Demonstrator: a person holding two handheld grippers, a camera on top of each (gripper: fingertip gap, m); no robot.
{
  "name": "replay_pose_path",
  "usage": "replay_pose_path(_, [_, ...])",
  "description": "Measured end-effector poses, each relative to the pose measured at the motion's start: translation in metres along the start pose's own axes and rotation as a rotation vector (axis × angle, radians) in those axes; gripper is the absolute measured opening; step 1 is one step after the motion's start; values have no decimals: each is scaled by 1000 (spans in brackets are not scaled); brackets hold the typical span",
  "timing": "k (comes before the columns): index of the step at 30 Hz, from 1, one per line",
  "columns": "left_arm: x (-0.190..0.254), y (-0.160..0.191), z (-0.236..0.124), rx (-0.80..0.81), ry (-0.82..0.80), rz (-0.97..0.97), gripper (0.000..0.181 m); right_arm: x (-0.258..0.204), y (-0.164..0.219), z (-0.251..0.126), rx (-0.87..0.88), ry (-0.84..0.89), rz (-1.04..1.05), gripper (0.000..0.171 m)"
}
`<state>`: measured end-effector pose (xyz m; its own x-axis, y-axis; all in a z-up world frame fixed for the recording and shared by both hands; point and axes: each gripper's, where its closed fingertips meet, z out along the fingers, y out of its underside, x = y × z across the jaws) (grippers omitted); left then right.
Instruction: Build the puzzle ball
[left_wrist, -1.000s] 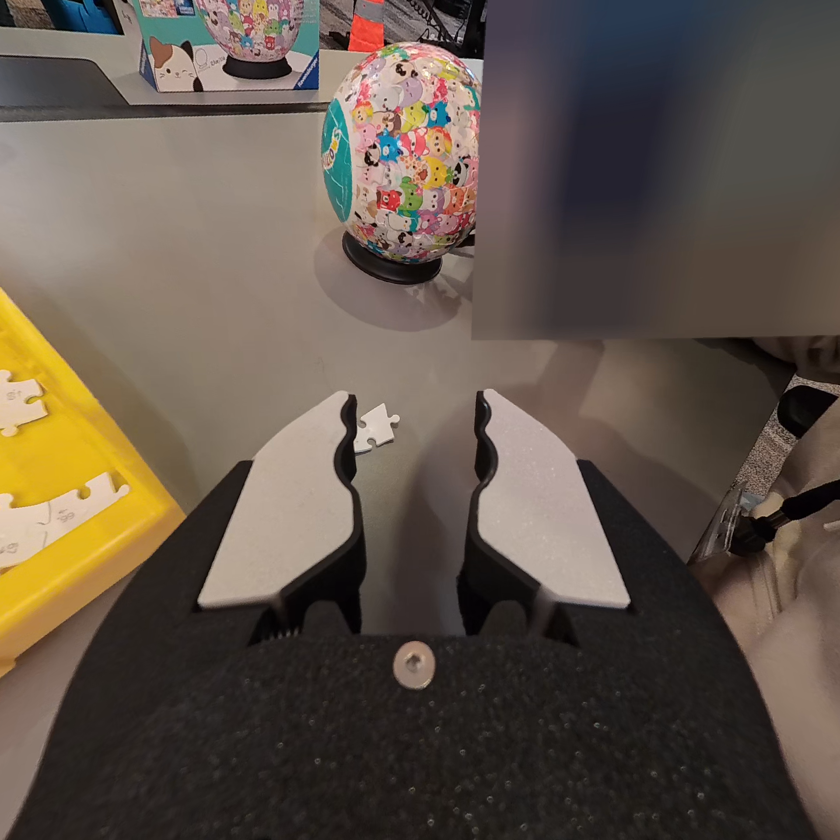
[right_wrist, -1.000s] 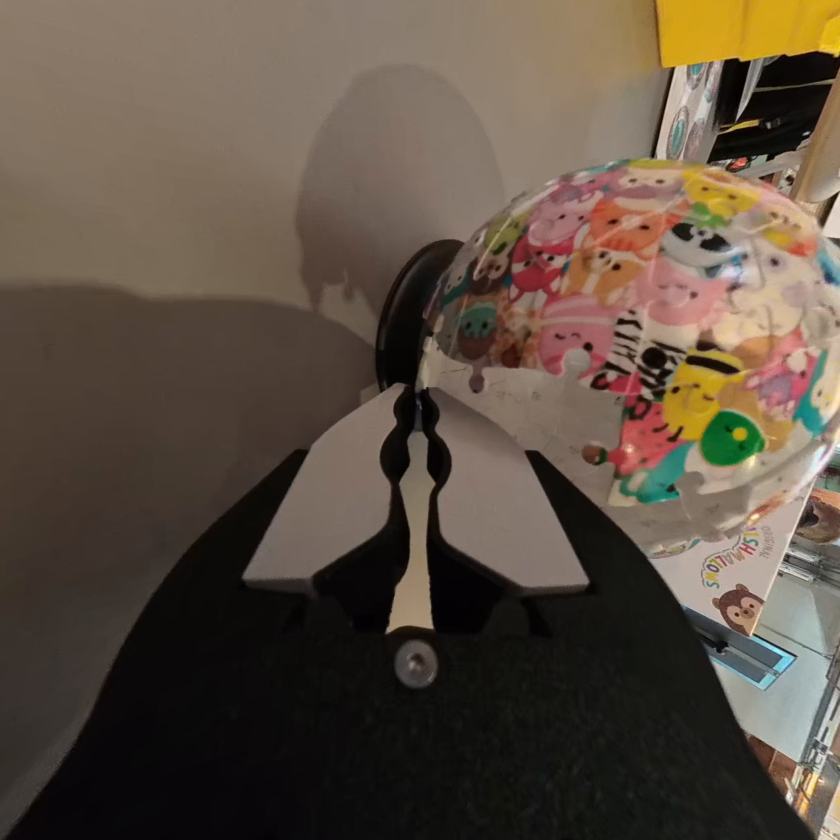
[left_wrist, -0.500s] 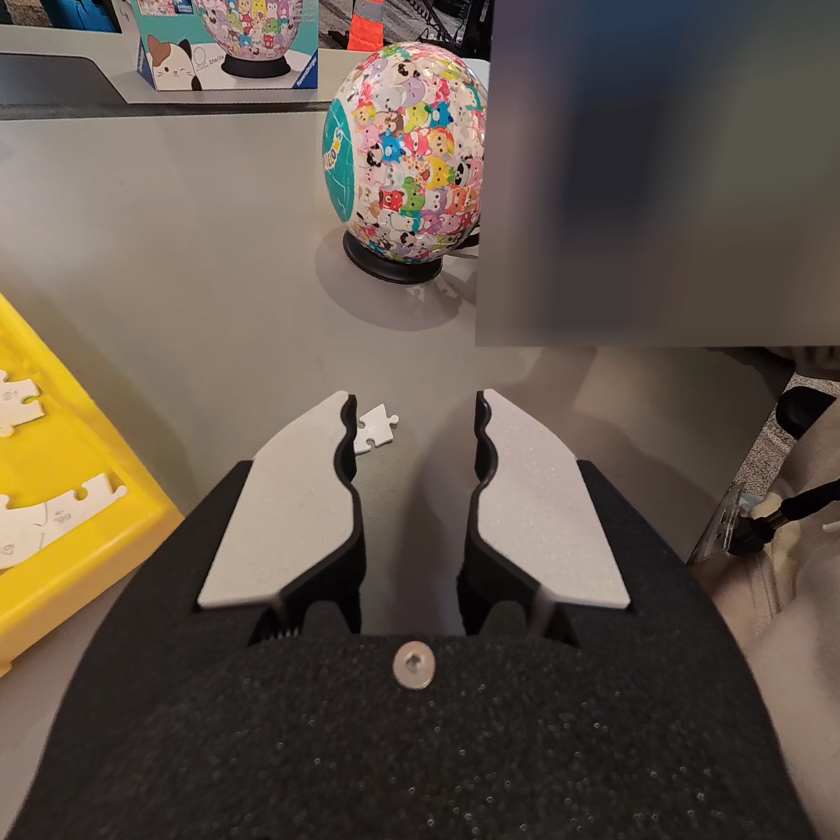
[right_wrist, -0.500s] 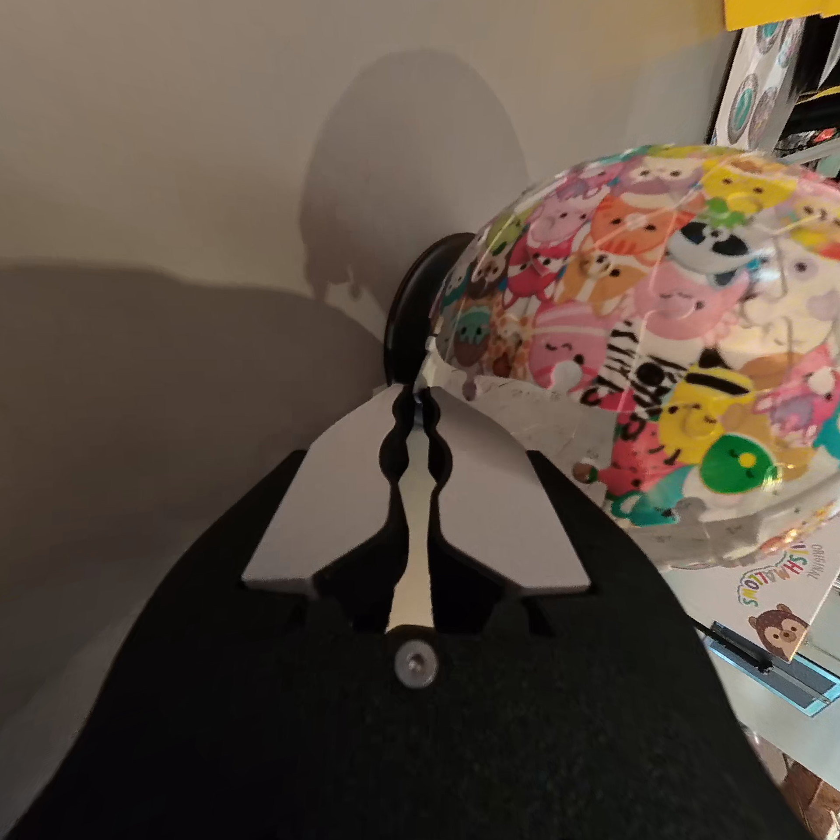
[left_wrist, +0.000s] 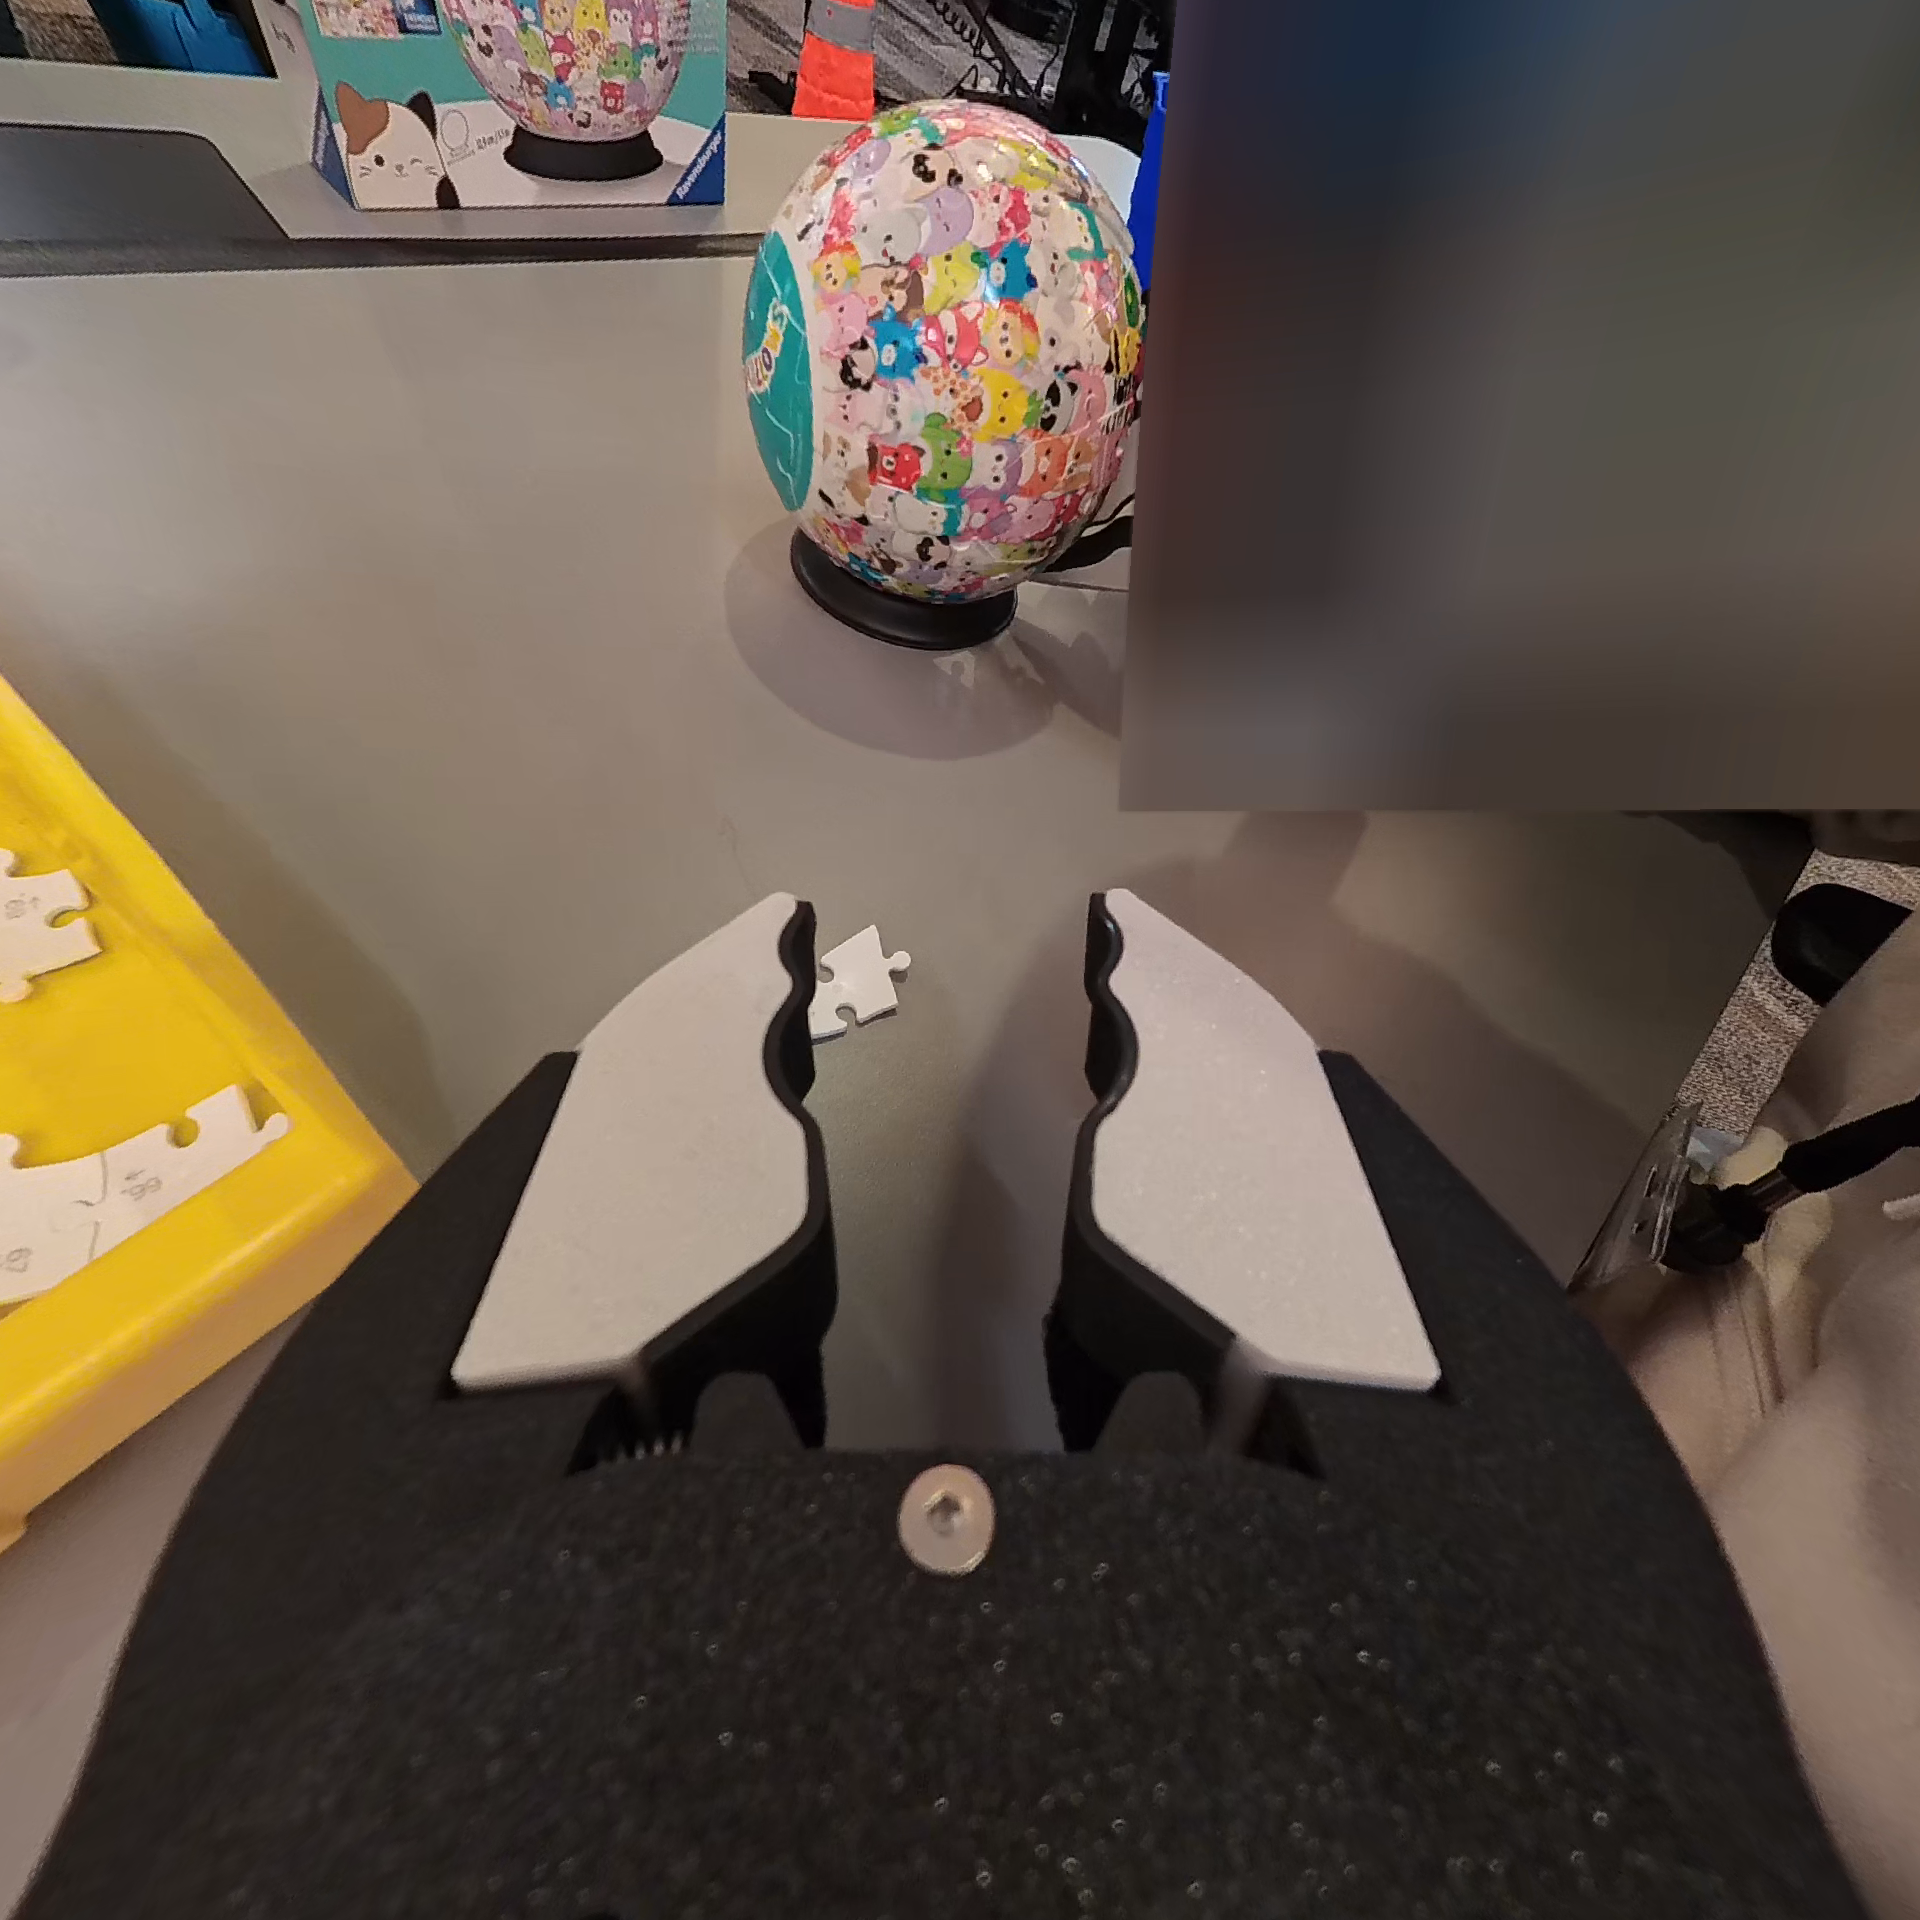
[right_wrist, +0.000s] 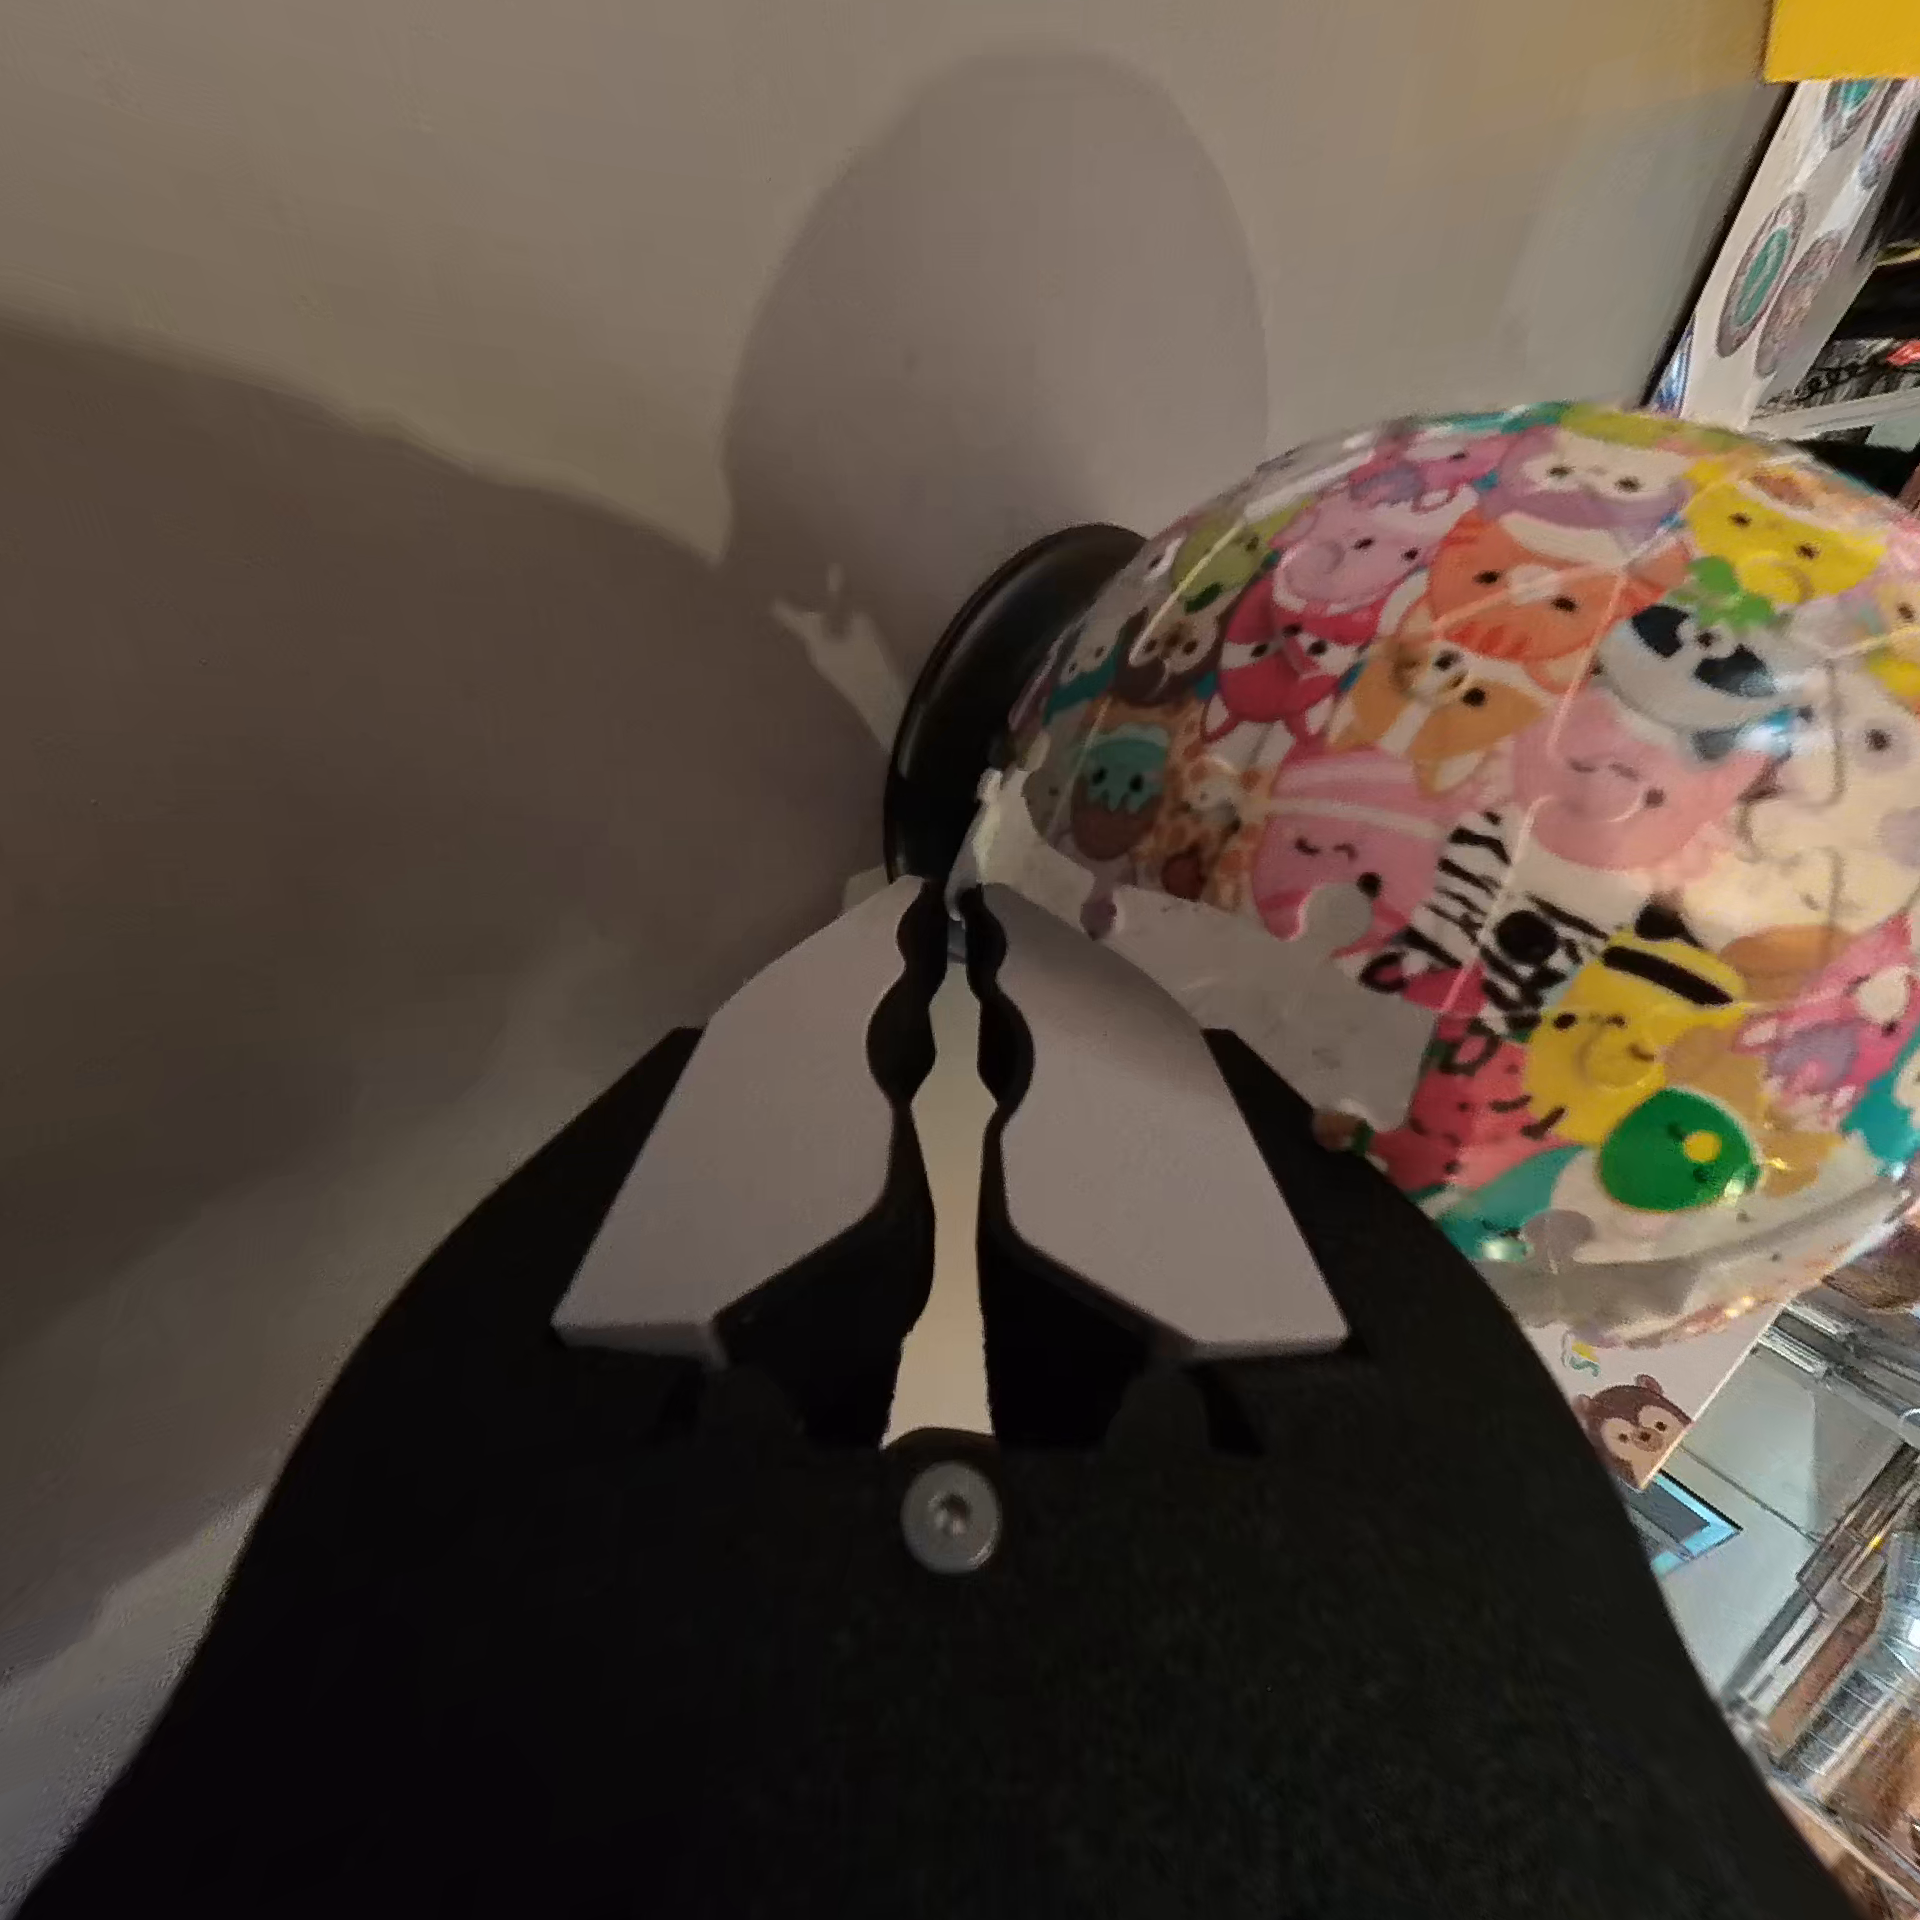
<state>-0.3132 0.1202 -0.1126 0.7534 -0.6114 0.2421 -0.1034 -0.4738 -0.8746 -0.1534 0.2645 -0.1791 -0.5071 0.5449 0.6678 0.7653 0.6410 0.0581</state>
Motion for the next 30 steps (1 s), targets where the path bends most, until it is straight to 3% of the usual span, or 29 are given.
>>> replay_pose_path(21, [0,-1,-1,3,-1,0,49,-2,4,-1,-21,-10,48,7])
replay_pose_path(30, [-1,0,-2,2,-5,0,49,-1,4,-5,34,25,87,23])
